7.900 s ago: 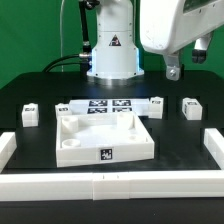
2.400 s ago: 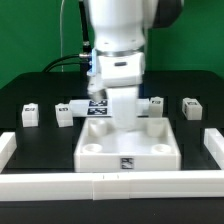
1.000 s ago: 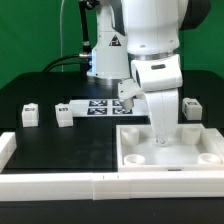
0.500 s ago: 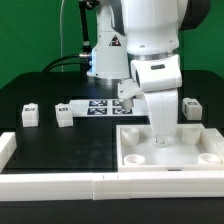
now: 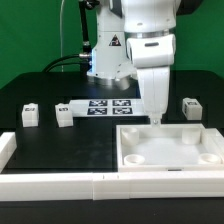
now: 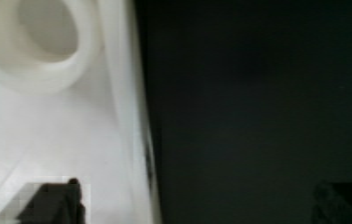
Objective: Assemble one leg
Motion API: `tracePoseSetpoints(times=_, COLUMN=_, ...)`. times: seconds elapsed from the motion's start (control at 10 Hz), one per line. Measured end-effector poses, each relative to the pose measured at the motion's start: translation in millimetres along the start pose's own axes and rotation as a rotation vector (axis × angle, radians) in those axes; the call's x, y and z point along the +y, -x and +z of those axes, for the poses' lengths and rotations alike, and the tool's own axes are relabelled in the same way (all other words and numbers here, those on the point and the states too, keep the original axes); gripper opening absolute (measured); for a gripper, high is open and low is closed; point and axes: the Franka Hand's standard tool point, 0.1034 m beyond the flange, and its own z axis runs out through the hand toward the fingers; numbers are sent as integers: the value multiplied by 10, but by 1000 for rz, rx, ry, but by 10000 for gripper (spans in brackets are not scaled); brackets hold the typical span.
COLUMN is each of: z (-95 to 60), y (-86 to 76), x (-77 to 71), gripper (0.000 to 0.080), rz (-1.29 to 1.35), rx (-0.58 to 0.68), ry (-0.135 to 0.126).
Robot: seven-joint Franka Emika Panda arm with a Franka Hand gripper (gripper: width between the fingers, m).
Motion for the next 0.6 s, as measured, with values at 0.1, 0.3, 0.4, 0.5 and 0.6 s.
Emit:
tracePoseSetpoints(times=0.1, z=11, y=2, x=2, gripper=648, rz=27, rx=0, ry=-2)
tracePoseSetpoints(times=0.3, z=21, y=8, x=0, gripper=648, rz=30, rx=1, ry=-4)
tracePoseSetpoints(times=0.4, z=22, y=4, x=-2, gripper=648, rz=128, rx=2, ry=-5)
tracePoseSetpoints(times=0.5, z=24, y=1, x=-3, gripper=648, rz=250, rx=2, ry=-5)
tracePoseSetpoints(times=0.6, z=24, y=1, x=-4, gripper=648, rz=347, rx=2, ry=-5)
